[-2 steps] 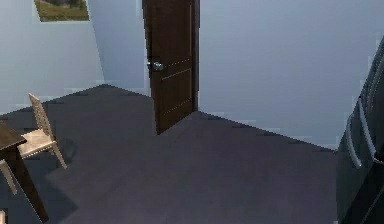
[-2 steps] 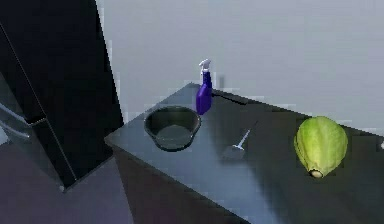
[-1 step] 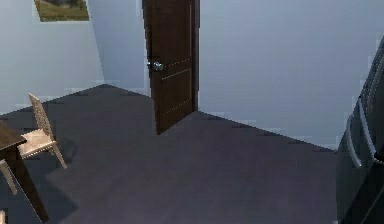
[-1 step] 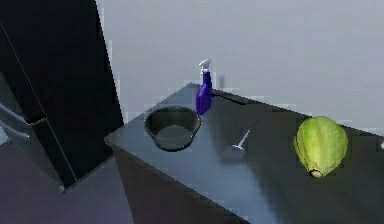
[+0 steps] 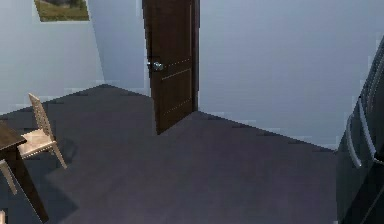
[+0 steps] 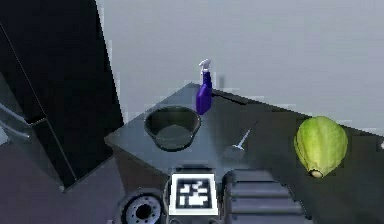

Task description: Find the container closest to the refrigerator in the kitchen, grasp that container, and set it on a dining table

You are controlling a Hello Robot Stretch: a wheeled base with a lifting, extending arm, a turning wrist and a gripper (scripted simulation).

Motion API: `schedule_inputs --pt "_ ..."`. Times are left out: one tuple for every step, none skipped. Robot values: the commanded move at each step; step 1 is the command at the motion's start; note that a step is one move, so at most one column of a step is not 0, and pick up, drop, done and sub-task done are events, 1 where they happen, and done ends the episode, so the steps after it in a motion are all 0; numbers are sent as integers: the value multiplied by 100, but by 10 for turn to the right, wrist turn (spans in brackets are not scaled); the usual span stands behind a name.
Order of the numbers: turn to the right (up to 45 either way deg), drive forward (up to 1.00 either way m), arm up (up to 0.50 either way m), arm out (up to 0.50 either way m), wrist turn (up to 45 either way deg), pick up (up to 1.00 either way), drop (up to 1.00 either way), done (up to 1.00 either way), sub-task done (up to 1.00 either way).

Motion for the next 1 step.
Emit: schedule_inputs --pt "0 0 0 22 0 0 0 0 0"
